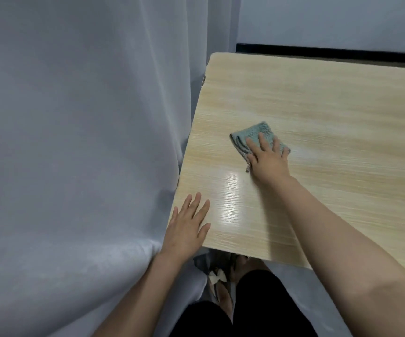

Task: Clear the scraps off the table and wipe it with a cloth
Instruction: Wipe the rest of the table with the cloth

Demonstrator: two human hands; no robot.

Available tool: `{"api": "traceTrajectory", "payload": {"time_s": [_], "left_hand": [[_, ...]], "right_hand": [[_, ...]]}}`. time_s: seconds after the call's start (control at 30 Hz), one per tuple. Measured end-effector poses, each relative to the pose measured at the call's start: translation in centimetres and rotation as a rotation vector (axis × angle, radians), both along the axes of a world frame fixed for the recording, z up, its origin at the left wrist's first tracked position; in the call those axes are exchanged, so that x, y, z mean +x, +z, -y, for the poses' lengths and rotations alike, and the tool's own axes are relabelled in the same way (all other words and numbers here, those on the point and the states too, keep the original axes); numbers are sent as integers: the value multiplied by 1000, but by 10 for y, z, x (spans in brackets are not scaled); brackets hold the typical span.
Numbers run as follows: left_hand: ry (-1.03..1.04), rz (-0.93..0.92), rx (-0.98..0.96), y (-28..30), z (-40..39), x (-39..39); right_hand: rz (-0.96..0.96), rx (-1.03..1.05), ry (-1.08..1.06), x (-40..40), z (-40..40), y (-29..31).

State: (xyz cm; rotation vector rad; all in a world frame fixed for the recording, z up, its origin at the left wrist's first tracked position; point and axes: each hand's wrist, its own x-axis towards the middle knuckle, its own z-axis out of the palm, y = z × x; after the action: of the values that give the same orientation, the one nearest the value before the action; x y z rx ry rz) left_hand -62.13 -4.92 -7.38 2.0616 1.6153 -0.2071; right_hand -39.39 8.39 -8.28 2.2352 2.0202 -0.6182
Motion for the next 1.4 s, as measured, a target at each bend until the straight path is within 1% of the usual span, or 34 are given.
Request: {"api": "traceTrajectory", "payload": {"time_s": [0.07,0.13,0.2,0.27,0.33,0.37,0.43,0.57,0.63,0.7,0.73,0.77,0.87,0.9,0.93,1.0,1.1,1.17,1.27,1.3,1.33,1.4], "left_hand": [[1,4,-3,0,1,1],[-2,1,-1,-1,1,1],[-6,-8,5,-2,1,1],[-12,-14,9,-3,3,-1],[-25,-27,8,-2,6,-2],[-30,-32,1,-1,8,-4],[-37,-22,-10,0,12,-7],[-39,18,-12,5,16,-13],[-32,23,-9,6,20,-14],[-17,26,3,6,26,-14],[-9,30,7,6,30,-14],[-2,34,10,6,34,-14],[-2,23,20,5,49,-18],[-9,23,14,4,54,-20],[-16,27,6,4,58,-22],[-22,60,8,3,63,-26],[-14,96,17,3,64,-28],[-6,107,28,2,64,-29],[-17,98,51,-1,66,-33],[-17,102,60,-1,68,-34],[-26,89,62,-2,70,-36],[-39,64,101,-4,73,-38]], "right_hand": [[33,-20,-89,-2,2,3],[55,-32,-30,-32,7,4],[64,-27,186,-74,19,2],[7,-17,435,-108,37,2],[-48,-36,554,-113,44,4],[-48,-35,563,-106,41,5],[-28,-14,469,-82,33,6],[-38,27,-7,-17,38,3],[-6,16,-108,-8,48,4],[20,-6,-106,-26,56,3],[8,-12,-62,-43,62,3],[-19,-11,20,-64,69,3],[-104,-21,392,-119,96,6],[-102,-36,472,-127,101,8],[-90,-43,508,-128,101,8],[-54,-35,471,-113,94,7],[13,-18,242,-68,86,7],[26,-34,78,-39,86,8],[36,-42,-65,-29,91,9],[37,-43,-69,-39,92,7],[30,-42,-28,-54,95,6],[-2,-21,198,-95,103,3]]}}
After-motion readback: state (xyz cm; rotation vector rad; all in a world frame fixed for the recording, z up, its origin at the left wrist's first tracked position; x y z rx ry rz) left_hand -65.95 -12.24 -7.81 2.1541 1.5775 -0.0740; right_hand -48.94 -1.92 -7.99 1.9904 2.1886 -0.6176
